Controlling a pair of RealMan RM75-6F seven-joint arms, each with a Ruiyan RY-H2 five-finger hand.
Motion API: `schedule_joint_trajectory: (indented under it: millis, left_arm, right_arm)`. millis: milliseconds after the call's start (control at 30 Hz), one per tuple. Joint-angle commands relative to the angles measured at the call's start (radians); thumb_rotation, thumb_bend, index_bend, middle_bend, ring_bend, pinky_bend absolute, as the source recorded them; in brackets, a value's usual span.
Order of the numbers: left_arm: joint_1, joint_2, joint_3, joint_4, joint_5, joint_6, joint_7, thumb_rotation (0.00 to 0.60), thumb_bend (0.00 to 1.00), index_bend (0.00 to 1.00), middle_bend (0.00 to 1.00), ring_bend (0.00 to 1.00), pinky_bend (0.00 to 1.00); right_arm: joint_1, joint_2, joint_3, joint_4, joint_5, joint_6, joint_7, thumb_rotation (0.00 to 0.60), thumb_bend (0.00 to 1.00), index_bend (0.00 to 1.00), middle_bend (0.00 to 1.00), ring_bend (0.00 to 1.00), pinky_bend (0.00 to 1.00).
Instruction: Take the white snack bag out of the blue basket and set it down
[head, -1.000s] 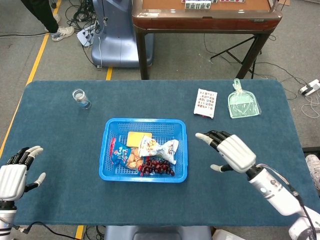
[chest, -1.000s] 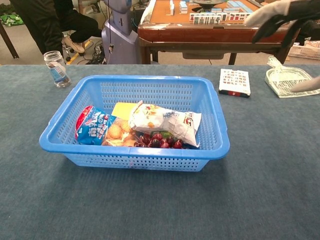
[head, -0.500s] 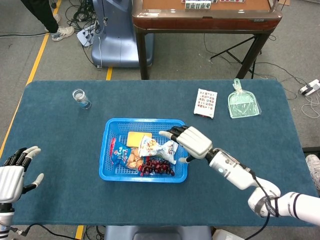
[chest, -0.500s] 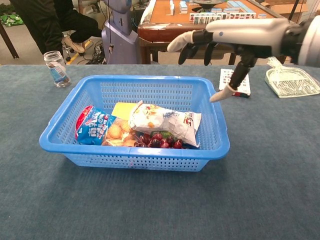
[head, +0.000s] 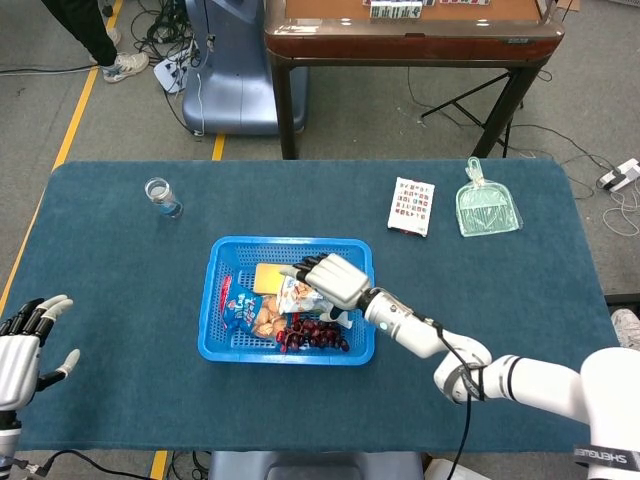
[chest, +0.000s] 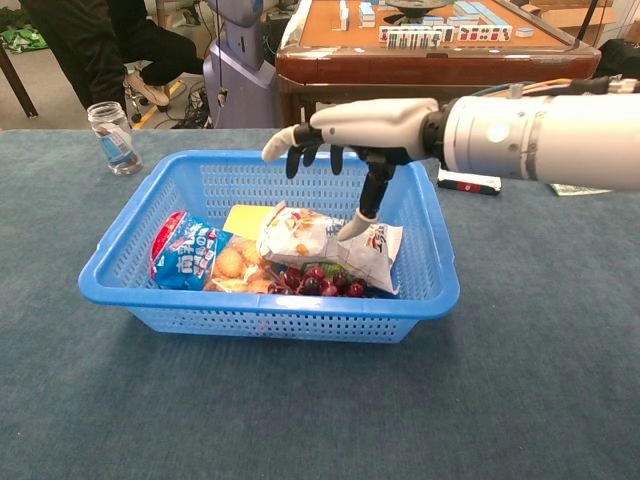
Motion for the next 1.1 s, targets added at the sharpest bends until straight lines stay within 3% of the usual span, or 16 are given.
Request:
schedule_joint_trajectory:
  millis: [33, 500, 633, 767, 900, 1100]
  left_arm:
    - [0.003, 0.000, 0.000, 0.005, -0.003, 0.000, -0.006, 0.600, 0.27, 0.26, 0.21, 0.16, 0.25]
    - [0.018, 0.000, 0.005, 0.025, -0.006, 0.006, -0.035, 0.600, 0.27, 0.26, 0.21, 0.16, 0.24]
    - [0.019, -0.001, 0.005, 0.027, -0.003, 0.007, -0.039, 0.600, 0.27, 0.26, 0.21, 0.16, 0.25]
    - [0.019, -0.002, 0.004, 0.030, -0.003, 0.006, -0.041, 0.600, 0.27, 0.26, 0.21, 0.16, 0.24]
    - [0.018, -0.004, 0.002, 0.031, 0.000, 0.006, -0.042, 0.600, 0.27, 0.26, 0.21, 0.16, 0.25]
    - [0.016, -0.004, -0.002, 0.032, 0.001, 0.007, -0.042, 0.600, 0.27, 0.26, 0.21, 0.16, 0.24]
  right_arm:
    - [0.026, -0.039, -0.009, 0.041, 0.021, -0.024, -0.016, 0.600, 0.05, 0.10, 0.23, 0.18, 0.29]
    - [0.071, -0.159, -0.043, 0.211, 0.097, -0.067, -0.046, 0.600, 0.12, 0.12, 0.25, 0.20, 0.31]
    - [0.066, -0.188, -0.047, 0.243, 0.093, -0.032, -0.040, 0.600, 0.27, 0.27, 0.34, 0.31, 0.43]
    - [0.054, -0.195, -0.049, 0.251, 0.054, 0.033, -0.002, 0.600, 0.42, 0.47, 0.47, 0.45, 0.64]
    - [0.040, -0.173, -0.038, 0.231, 0.020, 0.100, 0.063, 0.600, 0.45, 0.54, 0.51, 0.50, 0.71]
    - [0.008, -0.100, -0.020, 0.170, -0.012, 0.201, 0.121, 0.600, 0.46, 0.54, 0.51, 0.51, 0.71]
